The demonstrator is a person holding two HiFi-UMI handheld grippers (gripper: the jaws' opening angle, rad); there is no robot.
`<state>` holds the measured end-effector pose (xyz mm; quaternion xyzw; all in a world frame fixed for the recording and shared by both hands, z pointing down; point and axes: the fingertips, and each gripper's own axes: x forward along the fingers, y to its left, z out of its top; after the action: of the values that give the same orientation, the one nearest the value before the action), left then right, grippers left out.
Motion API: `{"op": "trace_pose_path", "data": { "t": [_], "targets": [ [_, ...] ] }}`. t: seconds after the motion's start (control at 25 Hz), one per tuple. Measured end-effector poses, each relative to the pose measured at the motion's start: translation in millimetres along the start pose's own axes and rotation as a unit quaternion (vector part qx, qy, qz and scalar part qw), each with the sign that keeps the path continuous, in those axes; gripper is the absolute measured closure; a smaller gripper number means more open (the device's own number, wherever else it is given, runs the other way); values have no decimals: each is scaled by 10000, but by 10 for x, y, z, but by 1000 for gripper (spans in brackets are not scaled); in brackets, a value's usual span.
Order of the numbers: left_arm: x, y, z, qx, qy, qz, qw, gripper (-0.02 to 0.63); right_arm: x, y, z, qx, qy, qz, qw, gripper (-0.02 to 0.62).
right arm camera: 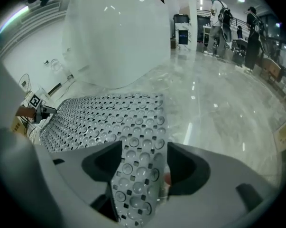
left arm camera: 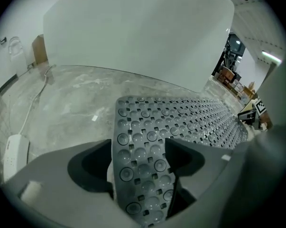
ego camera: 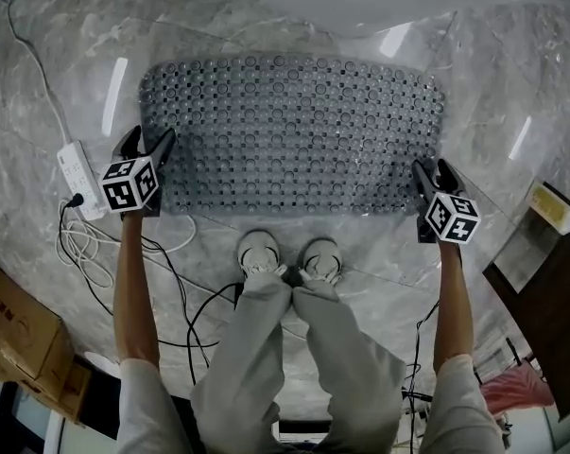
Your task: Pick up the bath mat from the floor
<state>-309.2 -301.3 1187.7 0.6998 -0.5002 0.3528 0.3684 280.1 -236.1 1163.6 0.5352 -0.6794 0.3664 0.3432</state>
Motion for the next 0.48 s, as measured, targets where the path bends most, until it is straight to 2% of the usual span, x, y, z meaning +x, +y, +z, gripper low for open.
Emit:
{"op": "trace_pose_path", "data": {
  "t": [0.28, 0.48],
  "targets": [
    [133, -2, -54, -52, 65, -287, 9996, 261, 47, -90, -59, 350, -85, 124, 9993, 328],
    [129, 69, -55, -49, 2, -180, 9998, 262, 96, -121, -98, 376, -68, 80, 9992, 328]
  ]
}}
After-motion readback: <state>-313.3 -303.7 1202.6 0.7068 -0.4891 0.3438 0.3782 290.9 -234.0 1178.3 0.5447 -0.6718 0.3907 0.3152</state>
